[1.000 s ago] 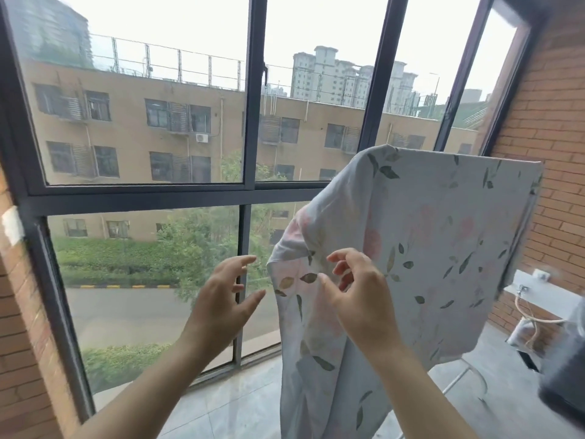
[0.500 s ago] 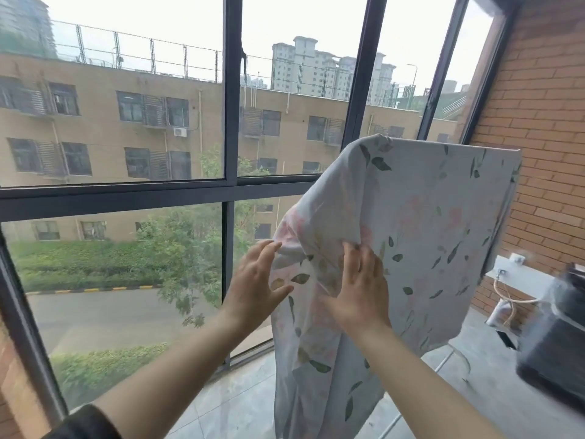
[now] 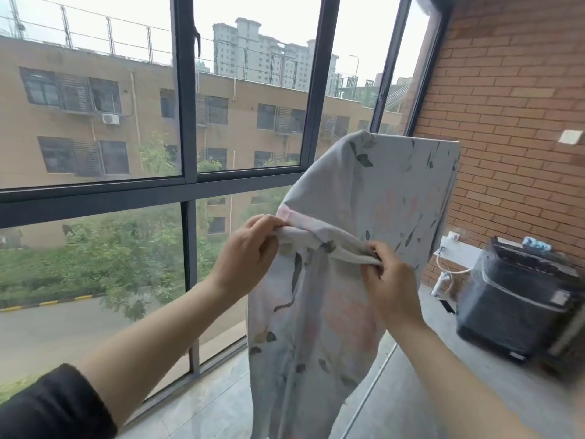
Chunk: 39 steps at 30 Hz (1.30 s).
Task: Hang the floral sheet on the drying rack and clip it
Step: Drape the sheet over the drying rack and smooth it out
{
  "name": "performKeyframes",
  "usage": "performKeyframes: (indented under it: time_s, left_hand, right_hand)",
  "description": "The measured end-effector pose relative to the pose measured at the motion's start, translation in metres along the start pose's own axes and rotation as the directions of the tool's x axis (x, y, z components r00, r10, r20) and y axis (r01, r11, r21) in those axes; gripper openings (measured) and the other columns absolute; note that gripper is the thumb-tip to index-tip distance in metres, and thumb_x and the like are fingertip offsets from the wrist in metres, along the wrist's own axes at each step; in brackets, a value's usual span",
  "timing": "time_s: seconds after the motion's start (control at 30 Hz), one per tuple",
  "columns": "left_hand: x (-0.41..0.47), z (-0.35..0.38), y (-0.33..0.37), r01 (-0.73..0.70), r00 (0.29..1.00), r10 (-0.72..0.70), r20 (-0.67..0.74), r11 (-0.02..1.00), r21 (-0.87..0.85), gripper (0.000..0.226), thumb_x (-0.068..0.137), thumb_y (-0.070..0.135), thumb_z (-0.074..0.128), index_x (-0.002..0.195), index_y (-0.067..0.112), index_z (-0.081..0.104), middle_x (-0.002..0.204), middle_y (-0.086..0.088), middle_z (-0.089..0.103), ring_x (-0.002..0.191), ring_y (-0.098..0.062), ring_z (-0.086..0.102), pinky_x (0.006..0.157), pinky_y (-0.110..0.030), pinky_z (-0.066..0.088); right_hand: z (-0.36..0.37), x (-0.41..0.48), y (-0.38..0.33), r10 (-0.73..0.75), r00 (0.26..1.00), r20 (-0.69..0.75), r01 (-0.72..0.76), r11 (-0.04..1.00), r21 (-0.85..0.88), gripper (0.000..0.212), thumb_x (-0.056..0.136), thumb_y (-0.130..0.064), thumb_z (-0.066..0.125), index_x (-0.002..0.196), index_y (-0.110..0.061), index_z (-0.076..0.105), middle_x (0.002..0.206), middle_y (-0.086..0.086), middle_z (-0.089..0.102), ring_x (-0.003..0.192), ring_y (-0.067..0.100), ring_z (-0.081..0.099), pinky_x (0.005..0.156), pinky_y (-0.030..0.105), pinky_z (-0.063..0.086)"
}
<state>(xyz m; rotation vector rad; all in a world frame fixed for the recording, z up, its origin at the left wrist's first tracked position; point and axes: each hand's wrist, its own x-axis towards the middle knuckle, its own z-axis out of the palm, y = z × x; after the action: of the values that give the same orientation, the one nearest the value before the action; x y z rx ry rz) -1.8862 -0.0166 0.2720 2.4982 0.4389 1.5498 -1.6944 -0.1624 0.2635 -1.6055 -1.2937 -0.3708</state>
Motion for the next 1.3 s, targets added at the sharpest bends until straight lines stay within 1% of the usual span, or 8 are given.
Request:
performKeyframes:
  time_s: [0.13, 0.3, 0.4, 0.57, 0.83, 0.97, 1.1, 1.3]
  left_hand:
    - [0.028, -0.023, 0.013, -0.006, 0.997, 0.002, -0.079, 0.998, -0.058, 0.014, 0.087, 0.006, 0.057, 0.099, 0.003, 0.061, 0.073, 0.009, 0.053, 0.053, 0.007, 0.047, 0.051, -0.005, 0.030]
    - [0.068, -0.054, 0.033, -0.046, 0.987, 0.034, -0.156, 0.996, -0.071, 0.019, 0.088, 0.022, 0.056, 0.100, 0.007, 0.061, 0.071, -0.002, 0.061, 0.059, -0.018, 0.055, 0.053, -0.028, 0.042]
    - [0.082, -0.067, 0.052, -0.084, 0.974, 0.058, -0.218, 0.990, -0.112, 0.017, 0.090, 0.020, 0.050, 0.097, 0.009, 0.060, 0.069, -0.002, 0.061, 0.053, -0.009, 0.047, 0.048, -0.020, 0.033]
    - [0.067, -0.075, 0.049, -0.058, 0.978, 0.028, -0.207, 0.988, -0.140, 0.024, 0.088, 0.019, 0.039, 0.092, 0.008, 0.061, 0.071, -0.001, 0.060, 0.057, -0.013, 0.048, 0.051, -0.028, 0.036]
    - [0.052, -0.111, 0.011, 0.167, 0.945, -0.190, -0.267, 0.980, -0.108, 0.025, 0.088, 0.002, 0.041, 0.091, 0.009, 0.065, 0.071, 0.008, 0.059, 0.062, 0.002, 0.052, 0.051, -0.010, 0.036]
    - [0.038, -0.114, 0.004, 0.212, 0.965, -0.223, -0.140, 0.973, -0.087, 0.026, 0.090, 0.003, 0.045, 0.092, 0.016, 0.067, 0.079, 0.007, 0.065, 0.067, 0.001, 0.056, 0.052, -0.010, 0.039]
    - [0.006, -0.102, -0.007, 0.201, 0.975, -0.210, -0.076, 0.973, -0.112, 0.027, 0.087, 0.004, 0.050, 0.095, 0.019, 0.072, 0.082, 0.018, 0.066, 0.073, 0.006, 0.058, 0.058, -0.011, 0.041]
    - [-0.003, -0.086, -0.002, 0.240, 0.963, -0.259, -0.079, 0.950, -0.201, 0.031, 0.088, 0.025, 0.043, 0.076, 0.009, 0.067, 0.062, 0.008, 0.060, 0.058, -0.010, 0.050, 0.052, -0.035, 0.036]
  right_hand:
    - [-0.030, 0.022, -0.025, -0.046, 0.998, -0.033, 0.047, 0.998, 0.046, 0.006, 0.083, -0.024, 0.069, 0.084, -0.020, 0.065, 0.063, -0.008, 0.063, 0.060, 0.005, 0.056, 0.046, 0.016, 0.036]
    - [-0.068, 0.053, -0.069, -0.131, 0.977, -0.168, 0.138, 0.990, 0.034, 0.017, 0.080, -0.034, 0.066, 0.078, -0.017, 0.069, 0.057, -0.003, 0.060, 0.051, 0.010, 0.048, 0.043, 0.016, 0.031]
    - [-0.082, 0.062, -0.099, -0.169, 0.963, -0.211, 0.185, 0.981, 0.059, 0.018, 0.081, -0.034, 0.070, 0.076, -0.017, 0.070, 0.054, -0.004, 0.059, 0.049, 0.014, 0.046, 0.041, 0.021, 0.031]
    - [-0.064, 0.058, -0.124, -0.178, 0.984, -0.027, 0.179, 0.983, 0.045, 0.011, 0.083, -0.026, 0.071, 0.075, -0.019, 0.072, 0.051, -0.015, 0.053, 0.049, 0.005, 0.047, 0.046, 0.010, 0.030]
    - [-0.007, 0.036, -0.128, -0.039, 0.944, 0.328, 0.077, 0.991, -0.106, 0.011, 0.076, -0.034, 0.066, 0.083, -0.026, 0.065, 0.071, -0.011, 0.066, 0.066, 0.007, 0.062, 0.062, 0.030, 0.055]
    - [0.013, 0.028, -0.119, 0.034, 0.929, 0.368, 0.032, 0.985, -0.172, 0.003, 0.077, -0.017, 0.058, 0.076, -0.020, 0.058, 0.064, -0.004, 0.059, 0.058, 0.015, 0.054, 0.052, 0.031, 0.045]
    - [0.013, 0.016, -0.103, 0.134, 0.927, 0.351, -0.044, 0.966, -0.253, 0.022, 0.075, -0.005, 0.055, 0.064, -0.021, 0.045, 0.057, -0.002, 0.049, 0.052, 0.018, 0.043, 0.044, 0.026, 0.030]
    - [-0.001, -0.005, -0.093, 0.239, 0.903, 0.357, -0.153, 0.955, -0.253, 0.013, 0.075, -0.020, 0.065, 0.086, -0.027, 0.063, 0.075, -0.010, 0.066, 0.070, 0.013, 0.064, 0.057, 0.032, 0.051]
